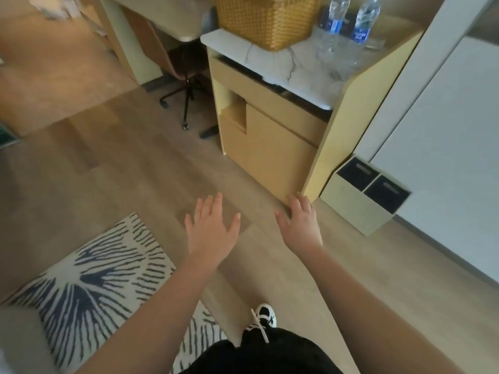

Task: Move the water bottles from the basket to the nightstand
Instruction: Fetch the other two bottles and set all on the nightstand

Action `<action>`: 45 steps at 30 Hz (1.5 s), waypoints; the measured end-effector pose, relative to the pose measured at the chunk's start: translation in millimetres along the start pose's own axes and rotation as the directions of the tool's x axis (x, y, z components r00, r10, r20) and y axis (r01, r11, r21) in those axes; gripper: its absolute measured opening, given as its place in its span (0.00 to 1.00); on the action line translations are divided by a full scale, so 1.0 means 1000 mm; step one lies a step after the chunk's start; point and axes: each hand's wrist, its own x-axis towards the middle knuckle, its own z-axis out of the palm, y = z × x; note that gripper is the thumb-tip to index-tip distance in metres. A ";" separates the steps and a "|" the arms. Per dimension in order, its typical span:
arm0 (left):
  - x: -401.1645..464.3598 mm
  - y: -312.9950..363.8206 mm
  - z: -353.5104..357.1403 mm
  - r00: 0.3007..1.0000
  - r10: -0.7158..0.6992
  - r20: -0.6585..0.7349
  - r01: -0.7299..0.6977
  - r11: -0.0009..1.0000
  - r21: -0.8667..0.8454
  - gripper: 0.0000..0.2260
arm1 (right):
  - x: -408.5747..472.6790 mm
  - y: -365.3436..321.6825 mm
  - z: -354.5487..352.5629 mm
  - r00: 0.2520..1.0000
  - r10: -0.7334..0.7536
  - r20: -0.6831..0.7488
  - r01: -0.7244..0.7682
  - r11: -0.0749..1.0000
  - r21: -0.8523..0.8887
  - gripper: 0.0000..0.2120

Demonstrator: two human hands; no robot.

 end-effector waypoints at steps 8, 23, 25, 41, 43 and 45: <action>0.179 0.066 -0.020 0.993 0.097 -0.074 -0.102 0.992 -0.075 0.31 | 0.174 -0.025 -0.048 0.993 -0.001 -0.116 0.004 1.000 0.028 0.27; 0.549 0.198 -0.043 0.834 0.550 -0.050 -0.547 0.809 -0.217 0.31 | 0.485 -0.058 -0.099 0.842 0.252 -0.477 -0.213 0.968 0.134 0.26; 0.584 0.217 -0.044 0.796 0.604 -0.040 -0.594 0.767 -0.241 0.30 | 0.511 -0.056 -0.106 0.805 0.301 -0.512 -0.255 0.954 0.160 0.26; 0.720 0.371 0.012 0.752 0.659 0.000 -0.570 0.650 -0.503 0.34 | 0.633 0.027 -0.182 0.610 0.467 -0.640 -0.346 0.884 0.315 0.27; 0.729 0.387 0.017 0.757 0.653 -0.031 -0.564 0.629 -0.535 0.39 | 0.644 0.033 -0.191 0.583 0.489 -0.649 -0.335 0.872 0.357 0.31; 0.739 0.403 0.020 0.774 0.631 -0.054 -0.527 0.595 -0.608 0.46 | 0.656 0.037 -0.199 0.552 0.516 -0.655 -0.308 0.856 0.416 0.37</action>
